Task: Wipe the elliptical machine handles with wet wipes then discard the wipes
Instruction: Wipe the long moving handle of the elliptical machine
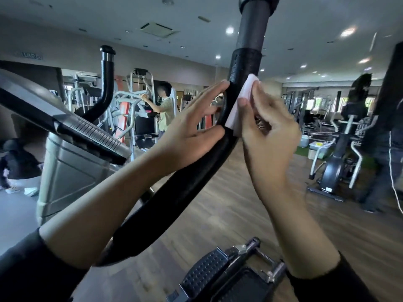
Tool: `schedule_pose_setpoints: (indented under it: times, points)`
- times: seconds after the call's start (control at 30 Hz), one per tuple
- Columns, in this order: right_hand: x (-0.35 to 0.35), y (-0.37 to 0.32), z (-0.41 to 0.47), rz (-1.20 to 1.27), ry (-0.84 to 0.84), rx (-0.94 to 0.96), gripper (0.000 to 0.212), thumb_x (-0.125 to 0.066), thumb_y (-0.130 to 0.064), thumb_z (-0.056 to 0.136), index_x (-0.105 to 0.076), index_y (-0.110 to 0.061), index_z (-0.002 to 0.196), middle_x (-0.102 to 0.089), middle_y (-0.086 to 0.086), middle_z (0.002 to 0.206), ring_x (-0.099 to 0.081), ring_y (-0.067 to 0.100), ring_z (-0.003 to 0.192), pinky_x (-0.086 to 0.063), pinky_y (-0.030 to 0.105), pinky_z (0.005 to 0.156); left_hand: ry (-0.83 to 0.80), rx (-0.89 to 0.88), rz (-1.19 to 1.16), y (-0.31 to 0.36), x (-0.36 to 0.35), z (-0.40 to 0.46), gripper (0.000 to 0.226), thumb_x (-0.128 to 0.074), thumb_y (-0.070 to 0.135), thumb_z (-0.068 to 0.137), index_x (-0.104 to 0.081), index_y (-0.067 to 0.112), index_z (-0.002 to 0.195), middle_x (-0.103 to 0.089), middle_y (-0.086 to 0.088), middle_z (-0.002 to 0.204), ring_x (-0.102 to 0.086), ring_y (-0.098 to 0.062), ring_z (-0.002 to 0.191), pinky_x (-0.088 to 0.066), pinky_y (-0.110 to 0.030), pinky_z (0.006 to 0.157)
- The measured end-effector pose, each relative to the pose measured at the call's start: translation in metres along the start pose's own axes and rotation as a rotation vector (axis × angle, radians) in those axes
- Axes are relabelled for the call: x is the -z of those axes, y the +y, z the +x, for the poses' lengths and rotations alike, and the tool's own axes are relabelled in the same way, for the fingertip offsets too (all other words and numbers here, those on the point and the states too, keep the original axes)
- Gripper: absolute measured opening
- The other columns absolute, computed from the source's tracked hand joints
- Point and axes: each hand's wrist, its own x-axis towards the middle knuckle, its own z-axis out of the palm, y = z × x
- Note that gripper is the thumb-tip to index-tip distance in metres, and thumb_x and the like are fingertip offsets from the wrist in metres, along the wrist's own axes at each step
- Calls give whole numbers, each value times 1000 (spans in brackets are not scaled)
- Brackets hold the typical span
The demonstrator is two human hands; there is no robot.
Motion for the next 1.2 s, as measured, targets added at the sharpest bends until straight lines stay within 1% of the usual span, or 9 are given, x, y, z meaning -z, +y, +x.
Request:
schedule_pose_setpoints:
  times: [0.1, 0.2, 0.3, 0.43, 0.63, 0.7, 0.87, 1.07, 1.2]
  points:
    - [3, -1, -14, -43, 1, 1, 29, -65, -15, 89, -65, -7, 116, -68, 2, 107, -64, 5, 97, -50, 20, 84, -35, -28, -101, -7, 3, 9, 71, -48, 10, 86, -26, 33, 150, -26, 21, 152, -46, -2, 126, -52, -23, 92]
    - [-8, -11, 1, -174, 87, 48, 28, -65, -17, 88, -66, -7, 114, -69, 0, 105, -62, 1, 93, -47, 14, 86, -60, -41, -227, -12, 3, 16, 71, -52, 4, 87, -30, 33, 148, -32, 16, 150, -46, -11, 128, -51, -16, 85]
    - [-16, -19, 21, -258, 111, 69, 30, -64, -19, 88, -65, -5, 115, -69, 3, 110, -63, 6, 99, -49, 20, 91, -81, -86, -261, -18, 4, 19, 73, -55, -2, 87, -30, 32, 147, -30, 28, 144, -34, -2, 138, -41, -18, 103]
    - [-12, -25, -2, -354, 93, 47, 31, -65, -17, 88, -64, -5, 117, -65, 5, 119, -60, 8, 111, -47, 22, 98, -132, -93, -402, -29, 2, 22, 75, -56, 8, 81, -31, 29, 148, -32, 11, 154, -37, -12, 139, -35, -39, 113]
    - [-19, -24, -24, -508, 156, 92, 26, -65, -7, 86, -67, -2, 112, -66, 6, 117, -59, 7, 110, -45, 18, 99, -201, -41, -710, -40, -1, 16, 75, -52, 4, 78, -35, 30, 145, -34, 14, 152, -35, -7, 139, -35, -46, 113]
    - [-26, -29, -9, -567, 194, 155, 26, -65, -6, 85, -68, -2, 110, -67, 7, 113, -59, 4, 104, -46, 15, 94, -215, -28, -787, -45, -2, 12, 70, -50, -5, 83, -35, 23, 146, -37, 7, 152, -37, -10, 138, -35, -44, 113]
    - [-32, -32, 26, -615, 172, 219, 27, -62, -11, 86, -68, -5, 112, -70, 6, 103, -62, 9, 87, -52, 23, 80, -266, 17, -839, -48, -1, 4, 66, -38, -14, 92, -37, 27, 143, -44, 22, 138, -42, 3, 130, -45, -15, 97]
    - [-20, -28, -20, -648, 102, 209, 30, -67, -3, 82, -67, -4, 112, -67, 9, 108, -63, 15, 103, -47, 20, 94, -249, 14, -811, -50, 1, -4, 59, -44, 0, 90, -40, 37, 136, -38, 18, 147, -40, 8, 129, -39, -24, 107]
    - [-28, -36, -4, -727, 95, 236, 28, -65, -7, 81, -69, -5, 109, -66, 11, 104, -63, 18, 97, -44, 12, 86, -232, 41, -797, -47, 1, -9, 59, -37, -9, 93, -40, 30, 137, -43, 11, 146, -42, 1, 131, -40, -24, 108]
